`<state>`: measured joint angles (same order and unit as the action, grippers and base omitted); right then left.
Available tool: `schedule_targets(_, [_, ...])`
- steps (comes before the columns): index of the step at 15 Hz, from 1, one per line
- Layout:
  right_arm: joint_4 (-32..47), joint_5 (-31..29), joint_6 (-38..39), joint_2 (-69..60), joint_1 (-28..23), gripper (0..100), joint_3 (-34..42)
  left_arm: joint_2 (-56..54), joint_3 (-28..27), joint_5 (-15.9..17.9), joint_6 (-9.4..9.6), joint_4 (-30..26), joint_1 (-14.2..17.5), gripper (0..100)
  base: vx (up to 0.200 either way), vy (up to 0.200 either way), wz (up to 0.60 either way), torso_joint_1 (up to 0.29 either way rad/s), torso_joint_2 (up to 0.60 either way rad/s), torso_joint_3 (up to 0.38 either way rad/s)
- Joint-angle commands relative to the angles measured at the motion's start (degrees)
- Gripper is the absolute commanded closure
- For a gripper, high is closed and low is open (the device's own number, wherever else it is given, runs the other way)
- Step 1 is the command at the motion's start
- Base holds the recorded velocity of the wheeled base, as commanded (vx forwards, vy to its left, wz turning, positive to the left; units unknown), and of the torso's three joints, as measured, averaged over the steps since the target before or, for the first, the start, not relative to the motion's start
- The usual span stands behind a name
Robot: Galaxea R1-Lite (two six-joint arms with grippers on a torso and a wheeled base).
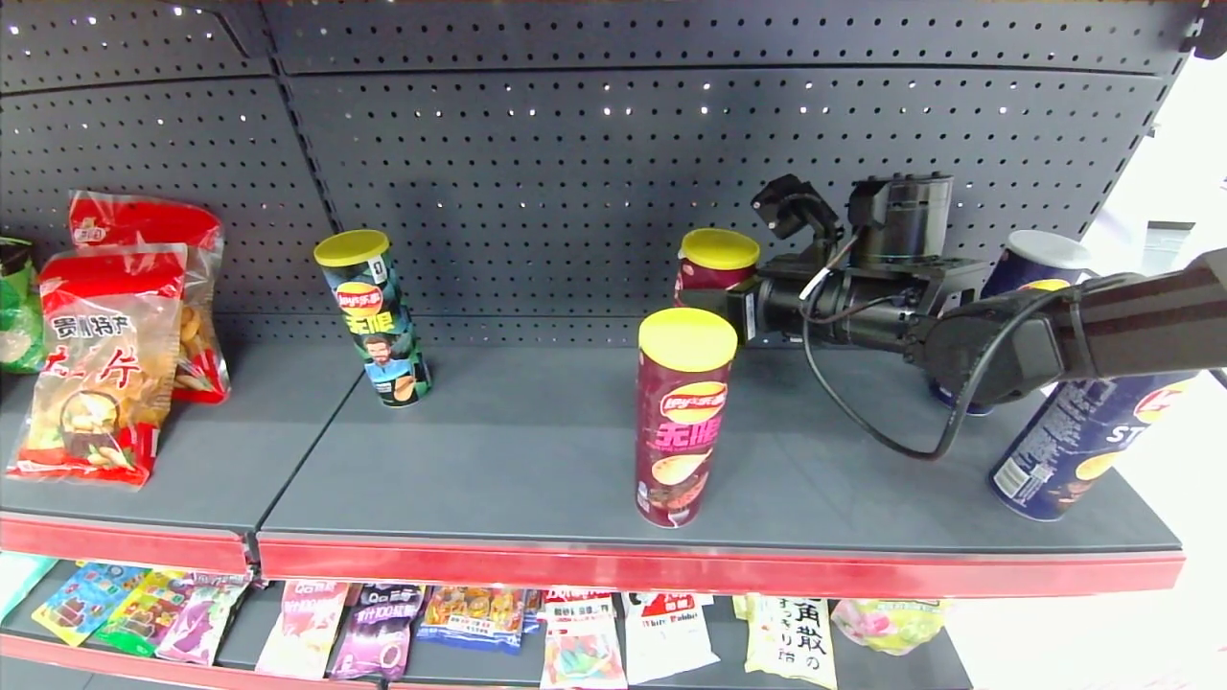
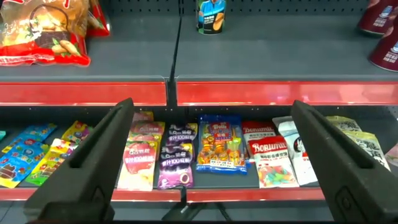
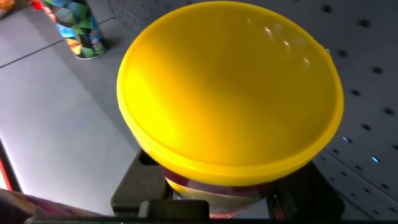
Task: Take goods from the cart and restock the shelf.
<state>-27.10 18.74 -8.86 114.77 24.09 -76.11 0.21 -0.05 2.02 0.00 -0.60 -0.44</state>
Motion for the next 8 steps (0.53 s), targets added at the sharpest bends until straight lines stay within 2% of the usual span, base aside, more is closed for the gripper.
schedule_targets(1, [-0.1,0.0,-0.1,0.6,0.2,100,-0.5,0.1,0.0,0.0,0.0,0.0,0.0,0,0.0,0.0,0.0,0.0,0.0,0.0])
schedule_targets(8, [-0.2,0.8,-0.3,1.8,0.2,100,-1.3,0.1,0.0,0.0,0.0,0.0,0.0,0,0.0,0.0,0.0,0.0,0.0,0.0])
